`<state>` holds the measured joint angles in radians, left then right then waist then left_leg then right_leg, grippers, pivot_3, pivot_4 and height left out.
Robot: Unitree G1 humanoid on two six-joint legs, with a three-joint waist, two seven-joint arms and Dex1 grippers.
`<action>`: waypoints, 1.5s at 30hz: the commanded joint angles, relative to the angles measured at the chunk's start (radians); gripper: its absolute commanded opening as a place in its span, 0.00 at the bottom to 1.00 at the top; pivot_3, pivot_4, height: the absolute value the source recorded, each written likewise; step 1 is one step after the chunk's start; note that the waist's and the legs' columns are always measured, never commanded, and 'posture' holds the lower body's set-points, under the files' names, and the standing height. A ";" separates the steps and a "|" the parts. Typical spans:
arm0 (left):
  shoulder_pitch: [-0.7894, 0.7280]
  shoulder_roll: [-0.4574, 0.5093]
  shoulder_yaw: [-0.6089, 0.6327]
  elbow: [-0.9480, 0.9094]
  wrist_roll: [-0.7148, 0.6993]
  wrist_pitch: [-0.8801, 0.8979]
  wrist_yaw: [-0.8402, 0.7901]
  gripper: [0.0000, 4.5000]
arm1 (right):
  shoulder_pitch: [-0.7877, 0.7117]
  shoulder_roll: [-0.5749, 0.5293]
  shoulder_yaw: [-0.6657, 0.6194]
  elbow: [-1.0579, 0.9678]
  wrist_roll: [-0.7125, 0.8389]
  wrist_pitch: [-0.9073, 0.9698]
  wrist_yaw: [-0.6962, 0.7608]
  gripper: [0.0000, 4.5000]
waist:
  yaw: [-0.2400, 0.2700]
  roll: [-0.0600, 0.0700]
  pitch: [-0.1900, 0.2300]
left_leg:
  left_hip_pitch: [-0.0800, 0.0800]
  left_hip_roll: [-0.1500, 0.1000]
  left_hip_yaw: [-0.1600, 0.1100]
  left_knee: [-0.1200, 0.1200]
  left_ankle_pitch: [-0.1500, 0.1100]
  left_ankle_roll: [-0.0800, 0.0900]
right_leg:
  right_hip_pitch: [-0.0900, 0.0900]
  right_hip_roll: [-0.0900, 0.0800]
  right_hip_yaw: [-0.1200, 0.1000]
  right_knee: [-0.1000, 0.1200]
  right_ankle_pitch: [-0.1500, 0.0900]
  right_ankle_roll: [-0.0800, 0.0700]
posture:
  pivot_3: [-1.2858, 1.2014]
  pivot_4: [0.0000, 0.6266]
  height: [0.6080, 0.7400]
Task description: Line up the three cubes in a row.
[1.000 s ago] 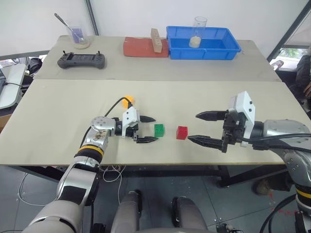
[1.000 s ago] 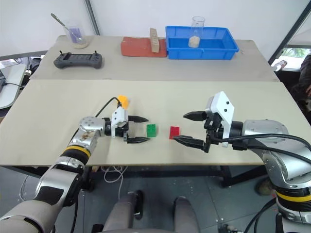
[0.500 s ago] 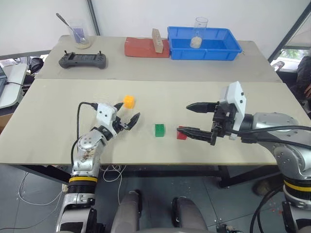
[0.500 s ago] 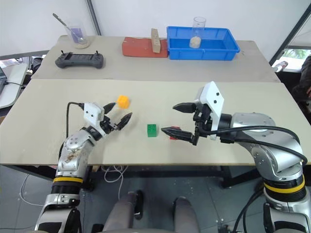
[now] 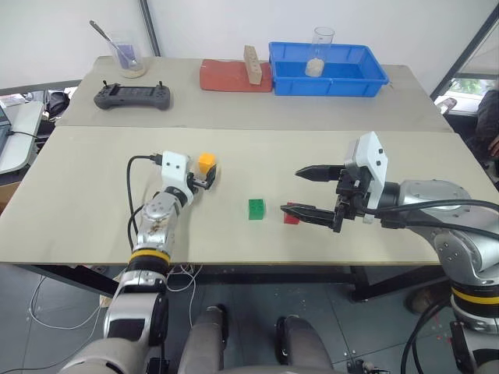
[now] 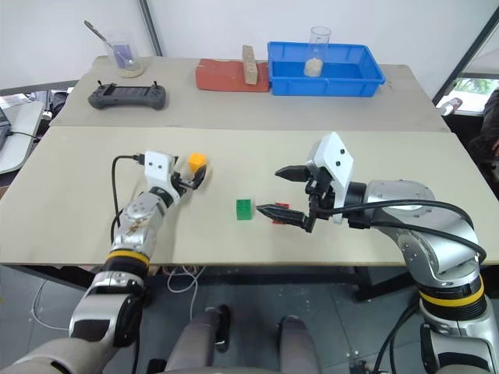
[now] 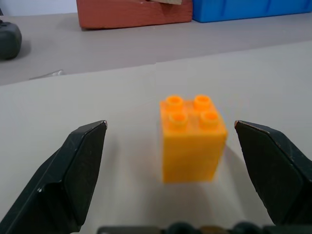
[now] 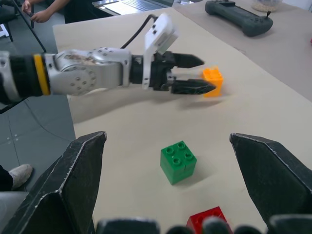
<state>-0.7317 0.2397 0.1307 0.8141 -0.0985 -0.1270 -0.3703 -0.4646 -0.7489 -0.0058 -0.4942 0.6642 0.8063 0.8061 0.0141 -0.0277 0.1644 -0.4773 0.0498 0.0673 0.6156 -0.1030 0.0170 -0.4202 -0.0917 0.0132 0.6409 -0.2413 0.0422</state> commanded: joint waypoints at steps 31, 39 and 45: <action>0.099 0.339 -0.214 -0.206 -0.150 -0.010 -1.085 0.30 | -0.028 -0.085 -0.057 0.039 0.025 -0.036 0.131 1.00 | -0.010 0.000 0.000 | 0.000 0.001 0.001 -0.002 -0.003 -0.004 | -0.001 -0.001 0.000 0.000 -0.003 -0.005 | 0.52 0.24 1.00; -0.027 0.289 -0.217 0.043 -0.092 -0.156 -1.100 0.30 | -0.030 -0.093 -0.060 0.022 0.022 -0.024 0.125 1.00 | -0.002 0.000 0.000 | 0.000 0.001 0.001 0.000 0.000 0.000 | -0.001 0.000 0.000 0.000 -0.002 -0.003 | 0.52 0.24 1.00; -0.043 0.282 -0.225 0.100 -0.079 -0.168 -1.165 0.30 | -0.021 -0.104 -0.065 0.006 0.027 -0.014 0.120 1.00 | -0.004 0.000 0.000 | 0.000 0.002 0.001 0.000 0.000 0.000 | -0.002 0.000 0.000 0.000 -0.001 -0.002 | 0.52 0.24 1.00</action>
<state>-0.7534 0.5170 -0.0997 0.9073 -0.1832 -0.2834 -1.5116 -0.4835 -0.8381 -0.0294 -0.4562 0.6734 0.7934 0.9288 0.0099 -0.0281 0.1647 -0.4777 0.0516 0.0680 0.6153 -0.1029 0.0172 -0.4218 -0.0913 0.0129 0.6414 -0.2423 0.0404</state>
